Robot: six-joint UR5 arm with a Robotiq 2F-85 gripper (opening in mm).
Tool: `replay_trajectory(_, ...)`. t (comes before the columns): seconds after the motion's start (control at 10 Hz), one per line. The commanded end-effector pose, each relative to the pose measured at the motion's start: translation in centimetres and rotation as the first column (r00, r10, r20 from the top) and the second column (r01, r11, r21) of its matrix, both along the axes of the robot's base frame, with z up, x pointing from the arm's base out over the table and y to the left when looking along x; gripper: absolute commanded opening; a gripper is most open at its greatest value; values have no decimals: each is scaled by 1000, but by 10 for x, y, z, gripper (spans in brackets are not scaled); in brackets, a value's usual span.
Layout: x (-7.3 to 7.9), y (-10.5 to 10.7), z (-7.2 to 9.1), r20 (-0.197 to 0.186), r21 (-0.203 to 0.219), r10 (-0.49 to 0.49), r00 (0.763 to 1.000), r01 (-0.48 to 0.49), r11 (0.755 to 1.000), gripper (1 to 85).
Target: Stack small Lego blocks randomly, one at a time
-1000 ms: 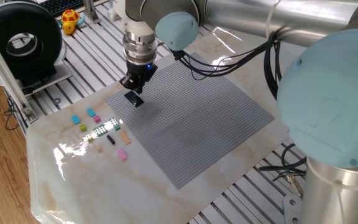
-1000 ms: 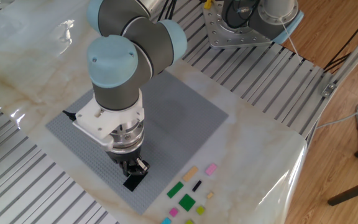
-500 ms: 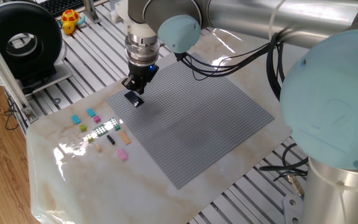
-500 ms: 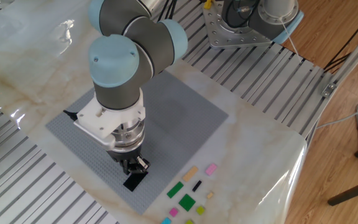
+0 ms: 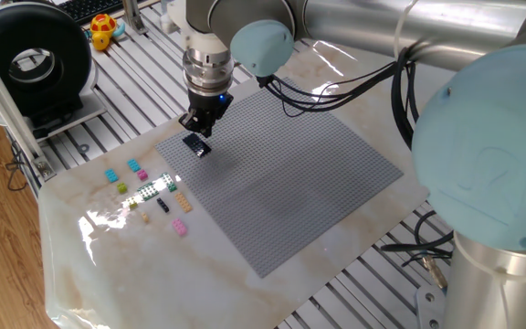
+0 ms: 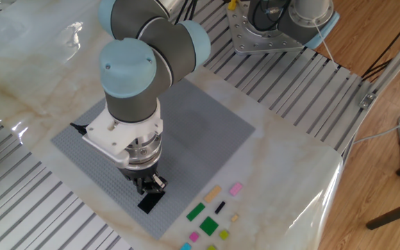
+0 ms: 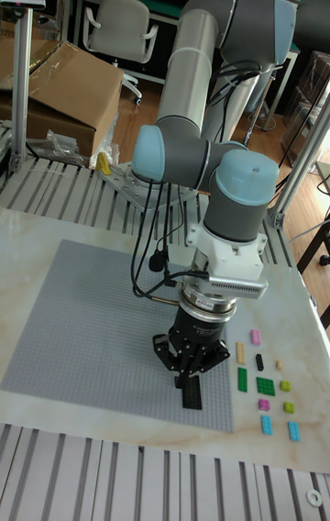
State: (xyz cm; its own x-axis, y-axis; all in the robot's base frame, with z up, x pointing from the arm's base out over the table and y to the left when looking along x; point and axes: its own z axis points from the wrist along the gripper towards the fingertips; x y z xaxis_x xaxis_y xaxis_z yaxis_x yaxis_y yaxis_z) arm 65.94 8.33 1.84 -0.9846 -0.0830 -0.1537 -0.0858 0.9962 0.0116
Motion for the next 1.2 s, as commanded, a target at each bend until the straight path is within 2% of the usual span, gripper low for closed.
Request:
replay_trajectory(0.0, -4, -7, -6, 1, -11, 18, 1000, -18, 1000, 13)
replay_trajectory(0.3, -5, -4, -10, -11, -7, 12, 1000, -12, 1000, 13)
replay_trajectory(1.1, -9, 0, -13, -10, -8, 9, 1000, -9, 1000, 13)
